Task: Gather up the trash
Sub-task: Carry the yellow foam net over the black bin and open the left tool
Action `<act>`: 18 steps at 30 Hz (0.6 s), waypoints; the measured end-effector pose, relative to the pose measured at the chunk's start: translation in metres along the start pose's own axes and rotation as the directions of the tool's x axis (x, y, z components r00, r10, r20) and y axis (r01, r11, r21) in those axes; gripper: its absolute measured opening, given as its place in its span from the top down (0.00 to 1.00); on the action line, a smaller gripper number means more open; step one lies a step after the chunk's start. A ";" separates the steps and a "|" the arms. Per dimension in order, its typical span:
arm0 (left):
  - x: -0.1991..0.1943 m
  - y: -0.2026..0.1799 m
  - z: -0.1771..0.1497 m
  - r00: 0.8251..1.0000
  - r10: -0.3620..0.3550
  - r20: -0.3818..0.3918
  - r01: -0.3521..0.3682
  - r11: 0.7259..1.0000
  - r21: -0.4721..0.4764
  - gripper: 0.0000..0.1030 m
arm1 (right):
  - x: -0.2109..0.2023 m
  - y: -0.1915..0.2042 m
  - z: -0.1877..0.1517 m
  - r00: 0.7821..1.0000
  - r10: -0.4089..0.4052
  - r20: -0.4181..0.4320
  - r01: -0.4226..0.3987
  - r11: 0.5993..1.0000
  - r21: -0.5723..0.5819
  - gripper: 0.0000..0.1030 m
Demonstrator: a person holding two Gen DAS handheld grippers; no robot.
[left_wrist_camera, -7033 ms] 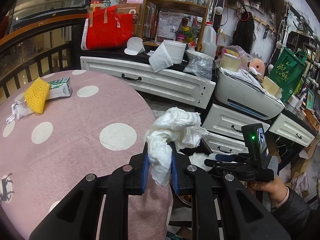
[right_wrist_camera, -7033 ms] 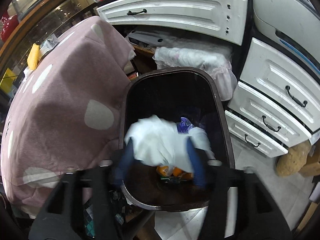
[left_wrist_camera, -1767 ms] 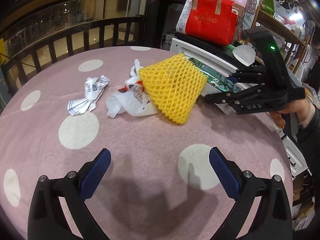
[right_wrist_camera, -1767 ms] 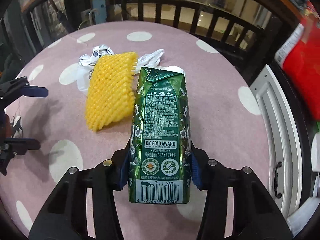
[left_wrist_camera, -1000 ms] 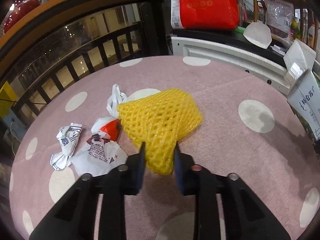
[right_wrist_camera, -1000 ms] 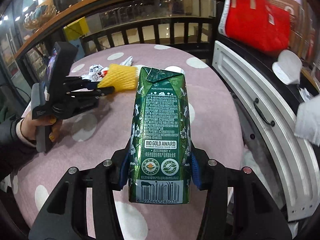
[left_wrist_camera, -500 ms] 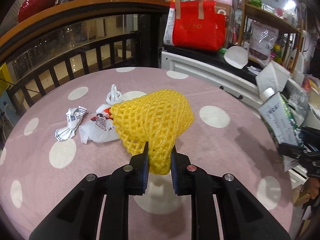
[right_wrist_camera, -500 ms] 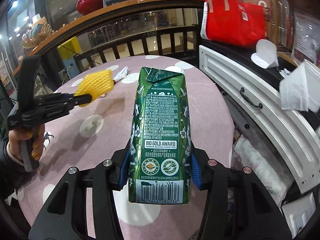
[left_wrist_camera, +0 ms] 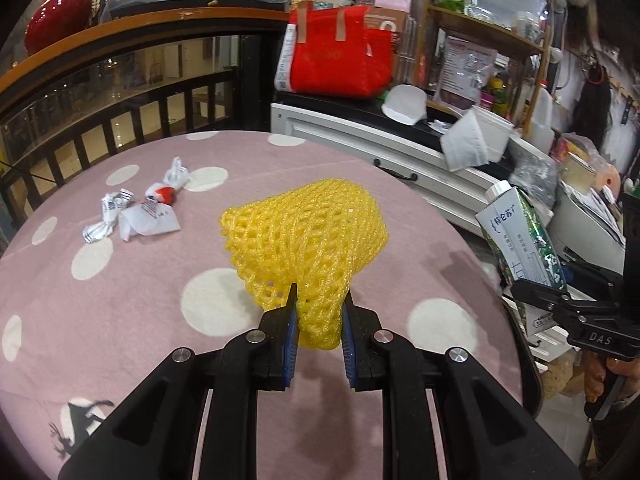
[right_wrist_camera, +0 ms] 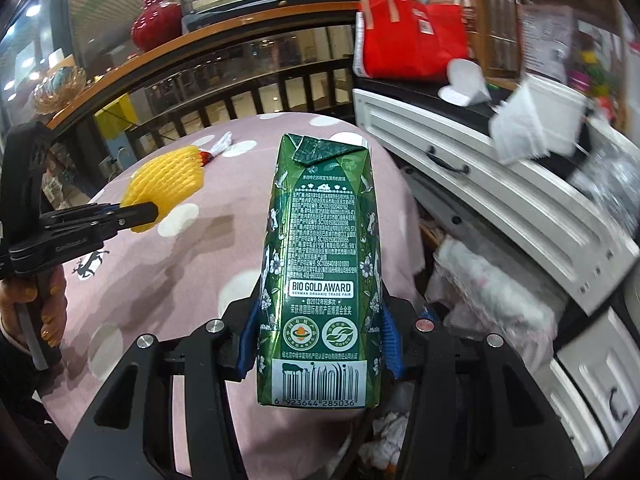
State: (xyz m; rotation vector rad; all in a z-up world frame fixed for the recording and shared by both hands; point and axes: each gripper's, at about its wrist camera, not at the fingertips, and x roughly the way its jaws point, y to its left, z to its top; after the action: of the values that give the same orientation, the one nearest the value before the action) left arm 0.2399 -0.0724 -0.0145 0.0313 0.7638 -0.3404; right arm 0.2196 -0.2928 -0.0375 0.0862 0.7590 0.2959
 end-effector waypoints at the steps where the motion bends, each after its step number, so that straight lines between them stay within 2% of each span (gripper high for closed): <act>1: -0.002 -0.005 -0.003 1.000 -0.010 0.001 0.010 1.000 0.004 0.82 | -0.005 -0.002 -0.005 1.000 -0.007 0.001 0.007 1.000 0.008 0.52; 6: -0.010 -0.041 -0.012 0.997 -0.080 -0.010 0.080 0.996 0.030 0.82 | -0.030 -0.020 -0.030 0.998 -0.068 0.012 0.067 0.997 0.048 0.52; 11: -0.013 -0.091 -0.025 0.985 -0.166 -0.034 0.169 0.981 0.095 0.82 | -0.053 -0.040 -0.053 0.989 -0.143 0.023 0.140 0.985 0.097 0.52; 18: 0.000 -0.167 -0.046 0.957 -0.262 -0.123 0.283 0.935 0.215 0.82 | -0.084 -0.078 -0.087 0.971 -0.239 0.018 0.231 0.955 0.184 0.52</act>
State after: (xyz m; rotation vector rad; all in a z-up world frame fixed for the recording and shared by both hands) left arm 0.1565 -0.2235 -0.0323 0.1624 0.8191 -0.6966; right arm 0.1206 -0.3947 -0.0589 0.1714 0.7473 -0.0023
